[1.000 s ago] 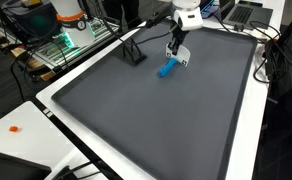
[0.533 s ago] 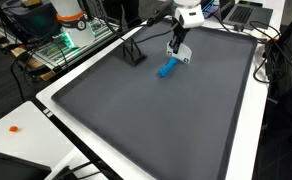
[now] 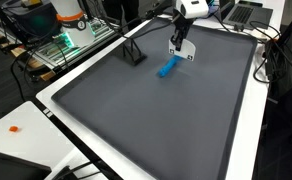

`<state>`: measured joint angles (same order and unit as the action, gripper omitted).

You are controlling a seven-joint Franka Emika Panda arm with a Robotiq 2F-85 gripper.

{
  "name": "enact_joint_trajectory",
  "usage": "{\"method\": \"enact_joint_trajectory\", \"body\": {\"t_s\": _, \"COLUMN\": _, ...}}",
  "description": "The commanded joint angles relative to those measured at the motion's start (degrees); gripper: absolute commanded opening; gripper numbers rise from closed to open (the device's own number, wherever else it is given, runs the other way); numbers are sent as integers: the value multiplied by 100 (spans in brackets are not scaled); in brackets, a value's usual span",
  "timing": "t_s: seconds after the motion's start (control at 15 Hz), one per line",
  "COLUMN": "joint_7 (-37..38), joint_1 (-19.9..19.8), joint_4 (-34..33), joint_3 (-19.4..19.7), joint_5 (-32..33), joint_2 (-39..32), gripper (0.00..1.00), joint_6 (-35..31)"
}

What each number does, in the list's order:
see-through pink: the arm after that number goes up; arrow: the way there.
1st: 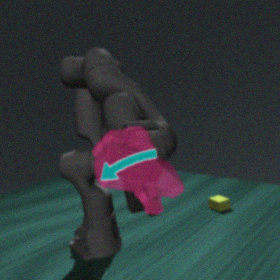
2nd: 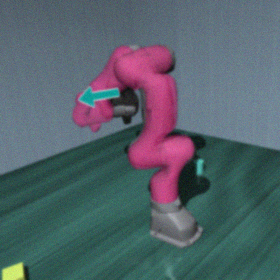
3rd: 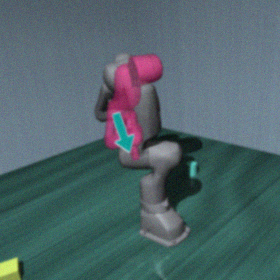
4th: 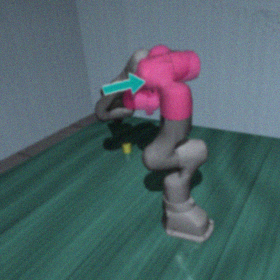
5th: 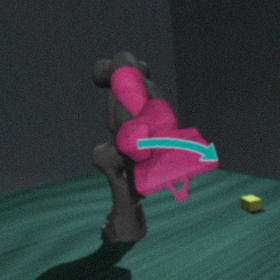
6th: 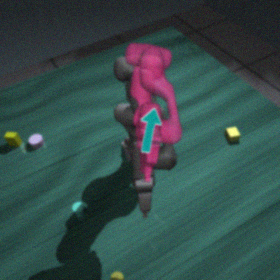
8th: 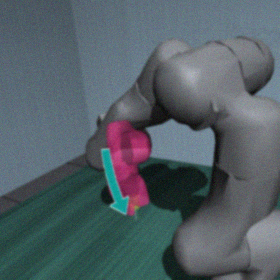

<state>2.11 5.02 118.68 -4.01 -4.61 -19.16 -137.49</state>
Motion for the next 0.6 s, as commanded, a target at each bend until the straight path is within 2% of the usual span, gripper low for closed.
{"method": "enact_joint_trajectory", "body": {"t_s": 0.0, "joint_7": 54, "joint_1": -29, "joint_4": 174, "joint_3": 109, "joint_5": 207, "joint_2": 160, "gripper": 1, "joint_6": -19}}
{"method": "enact_joint_trajectory", "body": {"t_s": 0.53, "joint_7": 10, "joint_1": -99, "joint_4": 227, "joint_3": 221, "joint_5": 317, "joint_2": 45, "gripper": 1, "joint_6": -28}}
